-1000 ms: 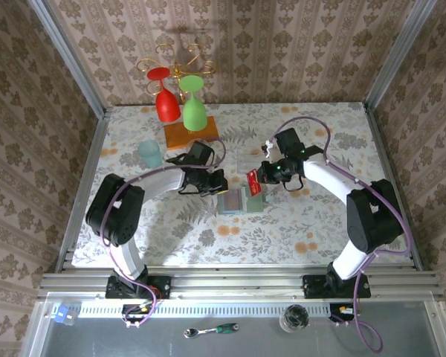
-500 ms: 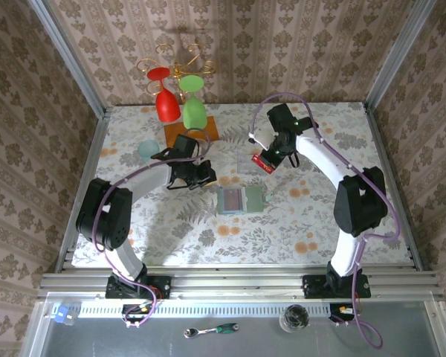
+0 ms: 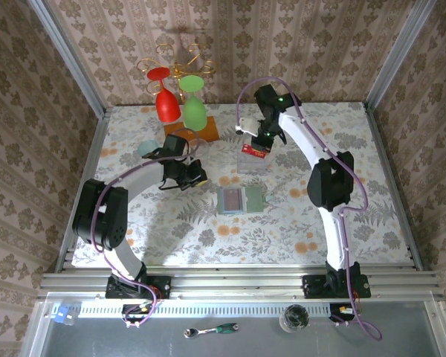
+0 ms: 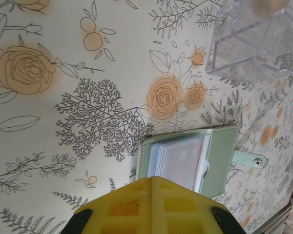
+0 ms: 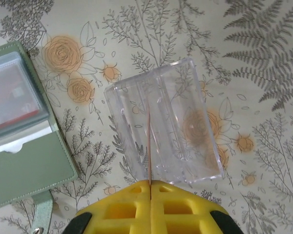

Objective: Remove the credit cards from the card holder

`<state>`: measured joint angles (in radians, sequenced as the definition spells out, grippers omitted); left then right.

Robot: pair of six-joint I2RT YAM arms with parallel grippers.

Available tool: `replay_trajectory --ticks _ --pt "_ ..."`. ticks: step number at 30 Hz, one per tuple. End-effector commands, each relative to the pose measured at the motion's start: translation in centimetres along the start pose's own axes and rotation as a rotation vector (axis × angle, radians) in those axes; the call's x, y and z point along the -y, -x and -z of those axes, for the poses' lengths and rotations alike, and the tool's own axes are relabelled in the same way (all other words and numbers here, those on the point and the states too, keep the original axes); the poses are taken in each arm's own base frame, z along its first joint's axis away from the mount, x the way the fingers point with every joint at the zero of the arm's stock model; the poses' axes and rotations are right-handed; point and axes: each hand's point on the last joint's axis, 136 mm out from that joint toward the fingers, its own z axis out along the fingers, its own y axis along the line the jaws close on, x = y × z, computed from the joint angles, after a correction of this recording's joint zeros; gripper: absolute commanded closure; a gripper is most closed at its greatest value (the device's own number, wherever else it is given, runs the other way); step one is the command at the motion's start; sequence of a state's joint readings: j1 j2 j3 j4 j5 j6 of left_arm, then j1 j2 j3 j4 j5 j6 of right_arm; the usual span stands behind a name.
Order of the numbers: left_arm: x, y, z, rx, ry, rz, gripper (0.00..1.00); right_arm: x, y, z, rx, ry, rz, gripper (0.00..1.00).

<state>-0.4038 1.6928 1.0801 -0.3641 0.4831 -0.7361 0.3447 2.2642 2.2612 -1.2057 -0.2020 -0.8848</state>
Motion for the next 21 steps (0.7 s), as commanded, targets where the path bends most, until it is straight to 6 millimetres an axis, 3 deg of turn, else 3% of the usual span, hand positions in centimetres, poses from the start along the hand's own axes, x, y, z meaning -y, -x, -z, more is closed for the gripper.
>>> replay_trajectory --ticks 1,10,21 --pt "-0.1 -0.3 0.6 -0.010 0.001 -0.005 0.99 -1.9 -0.5 -0.5 -0.038 0.120 0.053 1.00" --pt "-0.4 0.0 0.1 -0.029 0.013 0.009 1.00 -0.3 -0.2 -2.5 -0.051 0.106 0.081 1.00" --pt "-1.2 -0.3 0.0 -0.033 0.026 0.030 0.99 -1.6 -1.0 -4.5 -0.083 0.185 0.094 1.00"
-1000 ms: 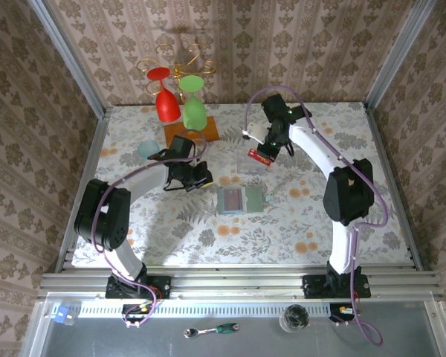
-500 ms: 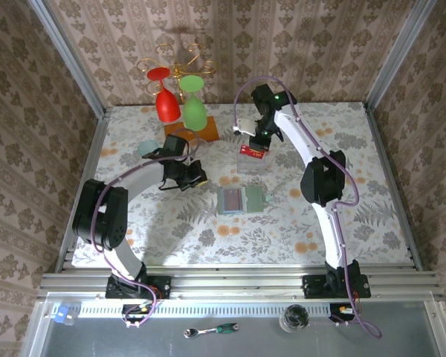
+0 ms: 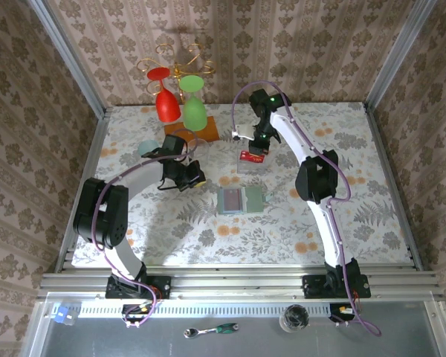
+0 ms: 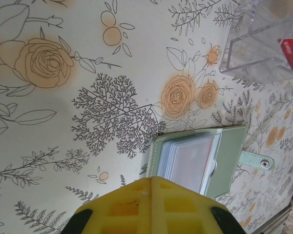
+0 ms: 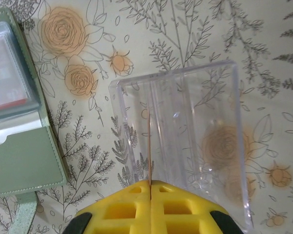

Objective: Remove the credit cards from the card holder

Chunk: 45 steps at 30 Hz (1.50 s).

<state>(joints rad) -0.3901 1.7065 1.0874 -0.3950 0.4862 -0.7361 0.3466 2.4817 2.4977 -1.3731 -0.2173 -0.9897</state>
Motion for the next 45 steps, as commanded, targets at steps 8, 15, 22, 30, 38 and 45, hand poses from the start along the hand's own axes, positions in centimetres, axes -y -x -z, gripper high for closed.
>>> replay_trajectory --ticks 8,15,22,30,38,45 --pt "-0.9 -0.6 -0.4 -0.021 0.011 0.020 0.99 -2.7 0.4 -1.2 0.000 0.126 0.036 1.00" --pt "-0.8 -1.0 -0.8 -0.035 0.014 0.012 1.00 -4.3 0.5 -2.0 0.000 0.195 0.029 1.00" --pt "-1.2 -1.6 -0.7 -0.042 0.025 0.012 1.00 -5.1 0.8 -3.4 -0.018 0.230 0.045 1.00" --pt "-1.3 -1.6 -0.3 -0.029 0.038 0.005 1.00 -5.2 0.3 -4.2 -0.056 0.237 0.051 0.97" --pt "-1.1 -1.7 -0.1 -0.026 0.066 -0.022 0.99 -4.0 2.0 -1.8 0.023 0.157 0.058 0.80" --pt "-0.4 -1.7 -0.1 -0.031 0.065 -0.058 0.99 -2.7 3.0 0.8 0.057 0.049 0.060 0.78"
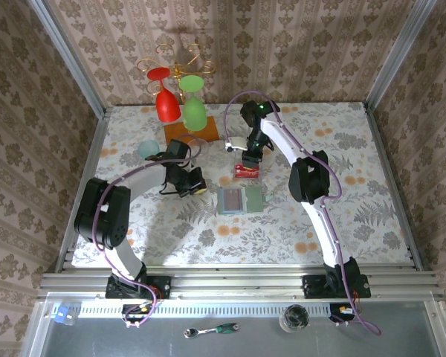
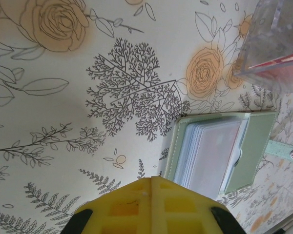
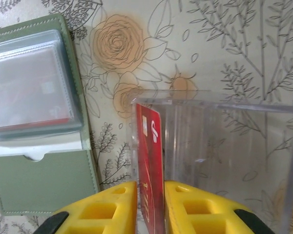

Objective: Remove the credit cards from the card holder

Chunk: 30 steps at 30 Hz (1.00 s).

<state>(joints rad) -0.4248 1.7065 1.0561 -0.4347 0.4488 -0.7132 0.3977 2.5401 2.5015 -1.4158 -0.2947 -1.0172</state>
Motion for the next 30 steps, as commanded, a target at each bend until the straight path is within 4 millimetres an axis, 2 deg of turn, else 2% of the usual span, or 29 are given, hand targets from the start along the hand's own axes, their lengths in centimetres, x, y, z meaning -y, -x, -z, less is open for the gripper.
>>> replay_trajectory --ticks 1,10,14,20,24,30 --pt "1.0 0.5 0.9 0.021 -0.003 -0.042 1.00 -0.1 1.4 4.0 0.048 -0.083 0.008 0.78" --pt "1.7 0.5 0.5 0.031 -0.020 -0.059 0.99 0.2 0.9 3.7 0.059 -0.135 -0.123 0.78" --pt "3.3 -0.5 -0.2 0.020 -0.047 -0.102 0.99 0.4 0.9 3.5 0.090 -0.203 -0.199 0.79" --pt "4.1 -0.9 -1.2 0.015 -0.084 -0.115 0.99 0.6 0.8 3.4 0.169 -0.309 -0.405 0.81" --pt "4.3 -1.1 -1.5 0.011 -0.092 -0.129 0.99 0.0 0.9 3.7 0.264 -0.342 -0.592 0.82" --pt "4.5 -2.0 -2.6 0.001 -0.111 -0.129 0.99 -2.8 1.5 3.1 0.364 -0.310 -0.818 0.83"
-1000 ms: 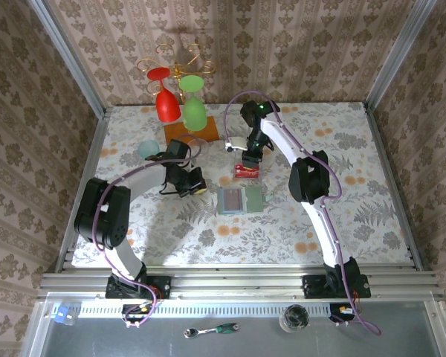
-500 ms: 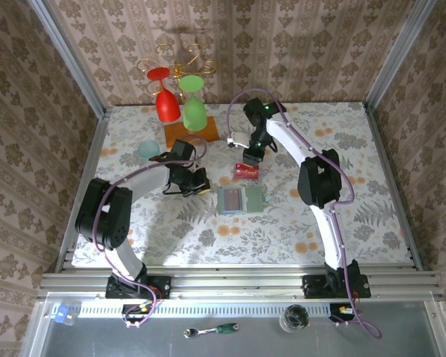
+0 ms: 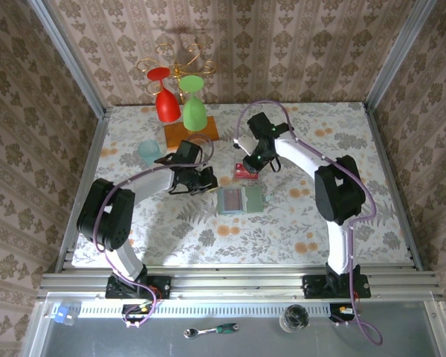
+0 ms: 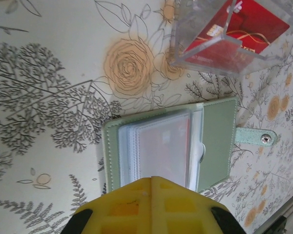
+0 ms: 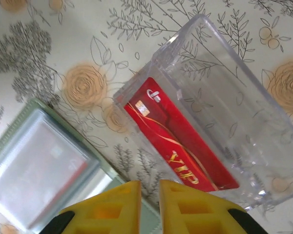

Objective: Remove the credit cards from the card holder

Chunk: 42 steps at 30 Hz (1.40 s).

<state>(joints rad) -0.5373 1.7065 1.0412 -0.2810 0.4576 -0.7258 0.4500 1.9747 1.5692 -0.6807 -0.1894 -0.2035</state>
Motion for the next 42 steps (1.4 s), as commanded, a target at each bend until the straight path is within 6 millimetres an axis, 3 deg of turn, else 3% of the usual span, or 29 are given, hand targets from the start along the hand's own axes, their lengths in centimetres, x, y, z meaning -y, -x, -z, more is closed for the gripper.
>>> replay_trajectory --ticks 1,4,15,20,30,34,42 --pt "0.0 -1.0 -1.1 -0.024 -0.017 0.009 1.00 -1.4 1.8 1.3 0.119 -0.002 -0.213 0.83" --pt "0.0 -1.7 -1.4 -0.028 -0.016 0.007 1.00 -3.3 1.1 1.0 0.133 0.057 -0.312 0.83" --pt "-1.2 -3.5 -2.3 -0.054 0.007 0.017 1.00 -6.7 -1.4 0.3 0.194 0.228 -0.704 0.80" --pt "-1.6 -4.0 -2.9 -0.068 0.004 0.028 1.00 -8.2 -2.0 -0.5 0.181 0.308 -0.755 0.79" --pt "-3.5 -4.8 -3.5 -0.100 0.077 0.037 1.00 -8.3 -3.1 -1.4 0.120 0.291 -0.758 0.78" --pt "-3.9 -5.0 -3.8 -0.109 0.087 0.043 1.00 -7.4 -5.1 -2.3 0.061 0.209 -0.788 0.78" --pt "-4.1 -5.3 -3.9 -0.131 0.101 0.042 1.00 -6.5 -8.6 -3.9 -0.026 0.119 -0.815 0.64"
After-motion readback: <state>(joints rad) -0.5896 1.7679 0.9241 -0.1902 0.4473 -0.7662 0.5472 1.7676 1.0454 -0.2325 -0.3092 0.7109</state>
